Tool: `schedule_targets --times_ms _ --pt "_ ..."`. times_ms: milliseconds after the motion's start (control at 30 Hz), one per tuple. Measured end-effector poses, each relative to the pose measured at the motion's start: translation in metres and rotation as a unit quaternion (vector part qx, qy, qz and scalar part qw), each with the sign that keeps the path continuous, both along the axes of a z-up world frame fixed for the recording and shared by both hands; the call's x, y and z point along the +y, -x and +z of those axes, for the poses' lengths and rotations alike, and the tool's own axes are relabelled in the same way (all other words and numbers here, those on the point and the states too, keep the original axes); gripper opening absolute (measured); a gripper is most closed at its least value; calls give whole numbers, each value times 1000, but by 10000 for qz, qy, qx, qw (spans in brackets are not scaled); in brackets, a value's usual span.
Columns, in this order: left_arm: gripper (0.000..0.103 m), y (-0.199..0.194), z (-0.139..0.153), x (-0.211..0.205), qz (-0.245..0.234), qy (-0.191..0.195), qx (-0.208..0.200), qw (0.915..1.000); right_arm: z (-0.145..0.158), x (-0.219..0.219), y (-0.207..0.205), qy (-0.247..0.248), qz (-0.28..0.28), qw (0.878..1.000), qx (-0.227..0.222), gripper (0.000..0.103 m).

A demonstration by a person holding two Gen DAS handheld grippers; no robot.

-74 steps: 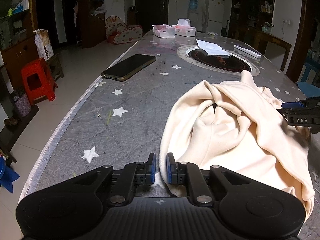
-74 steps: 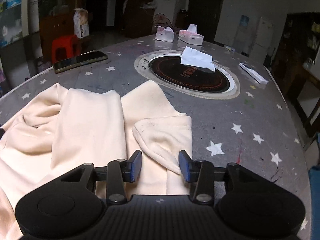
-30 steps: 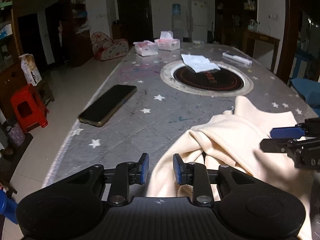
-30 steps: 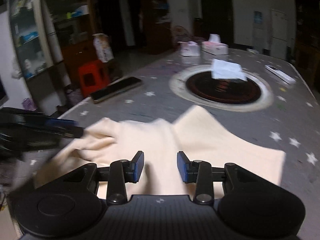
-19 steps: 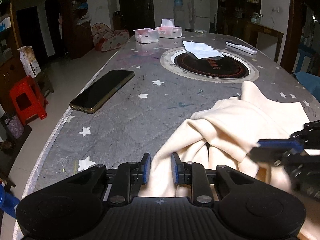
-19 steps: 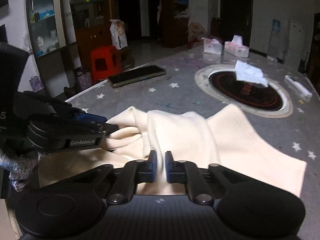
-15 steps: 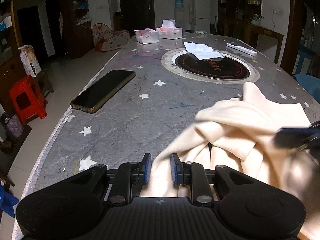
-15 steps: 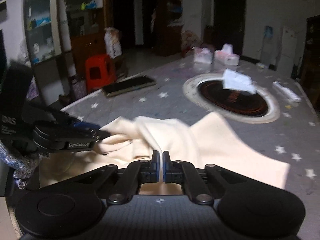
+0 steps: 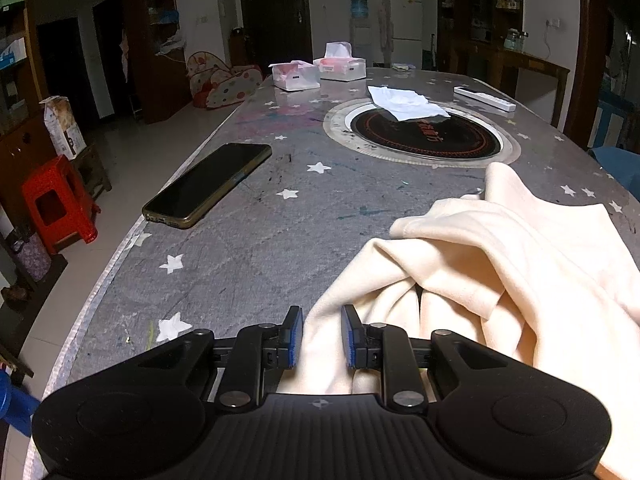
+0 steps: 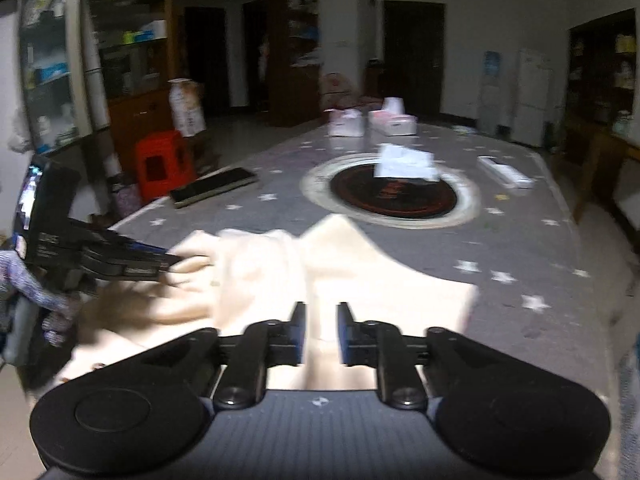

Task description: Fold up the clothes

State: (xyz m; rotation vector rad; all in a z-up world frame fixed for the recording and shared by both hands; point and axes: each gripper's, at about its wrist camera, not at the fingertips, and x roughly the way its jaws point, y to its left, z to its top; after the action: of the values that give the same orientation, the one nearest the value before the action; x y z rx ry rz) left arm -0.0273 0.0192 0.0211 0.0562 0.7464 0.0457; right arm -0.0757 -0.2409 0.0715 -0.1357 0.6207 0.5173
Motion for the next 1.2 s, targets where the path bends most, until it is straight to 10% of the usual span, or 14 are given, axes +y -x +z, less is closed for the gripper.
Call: schedule_targets --times_ms 433,533,1200 --pt "24 2 -2 2 -23 32 -38 10000 -34 99 -39 273 795 9962 237 31" --pt "24 2 -2 4 -35 80 -48 10000 -37 98 -38 536 622 9965 120 4" --pt "33 3 -4 5 42 59 -103 9999 7 -62 40 366 -1087 9927 -384 2"
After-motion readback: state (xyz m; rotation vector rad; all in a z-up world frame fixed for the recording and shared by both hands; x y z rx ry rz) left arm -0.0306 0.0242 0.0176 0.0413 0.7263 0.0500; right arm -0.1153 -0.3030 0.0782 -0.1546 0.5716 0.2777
